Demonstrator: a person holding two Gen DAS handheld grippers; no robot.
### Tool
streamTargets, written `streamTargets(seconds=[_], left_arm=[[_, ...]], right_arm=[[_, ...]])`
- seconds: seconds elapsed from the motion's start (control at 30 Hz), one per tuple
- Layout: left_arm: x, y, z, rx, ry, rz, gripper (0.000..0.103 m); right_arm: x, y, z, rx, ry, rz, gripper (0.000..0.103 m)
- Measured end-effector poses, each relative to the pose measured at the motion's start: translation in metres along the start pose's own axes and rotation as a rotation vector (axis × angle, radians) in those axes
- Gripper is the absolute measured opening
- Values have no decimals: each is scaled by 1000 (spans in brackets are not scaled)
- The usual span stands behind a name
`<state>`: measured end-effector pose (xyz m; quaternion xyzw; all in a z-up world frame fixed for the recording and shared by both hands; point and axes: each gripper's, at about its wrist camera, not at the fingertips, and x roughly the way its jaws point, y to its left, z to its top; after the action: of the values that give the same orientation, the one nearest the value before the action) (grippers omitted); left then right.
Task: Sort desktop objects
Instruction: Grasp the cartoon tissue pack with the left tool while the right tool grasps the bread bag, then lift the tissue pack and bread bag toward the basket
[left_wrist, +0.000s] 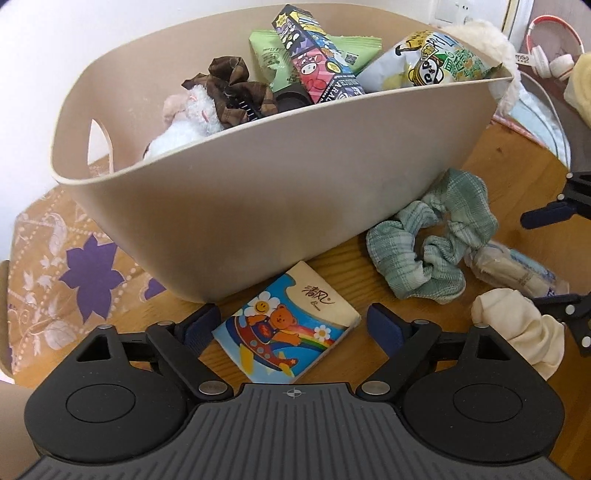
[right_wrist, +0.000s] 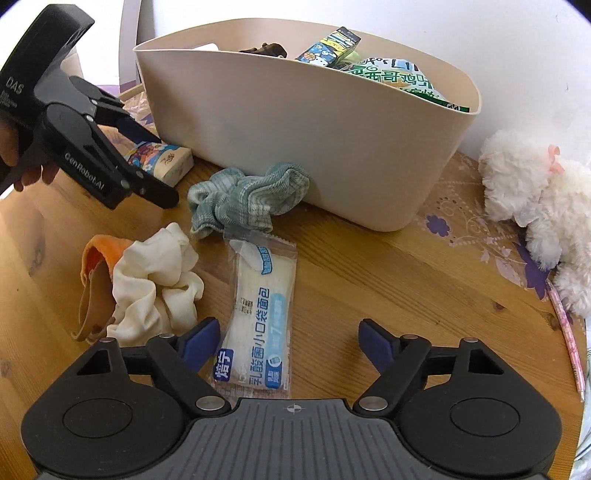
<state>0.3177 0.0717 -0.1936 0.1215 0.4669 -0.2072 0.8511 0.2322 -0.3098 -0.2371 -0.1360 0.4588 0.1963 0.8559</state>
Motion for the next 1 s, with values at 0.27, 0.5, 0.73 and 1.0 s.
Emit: streamTargets(seconds=[0.27,0.5,0.73,1.0], left_arm=[[-2,-3,-5,29,-7,-23,82],[-10,-20,-4,89,9,-55,53],[-16,-34,-6,134,-1,-18,49],[-34,-45,-16,127,-30,-26,48]], right_arm=[[0,0,0,19,-11,47,61],[-4,3,-1,15,-1,56,30],[-12,6,-11,18,7,59,26],[-31,-5,-22,40,-27,43,25]])
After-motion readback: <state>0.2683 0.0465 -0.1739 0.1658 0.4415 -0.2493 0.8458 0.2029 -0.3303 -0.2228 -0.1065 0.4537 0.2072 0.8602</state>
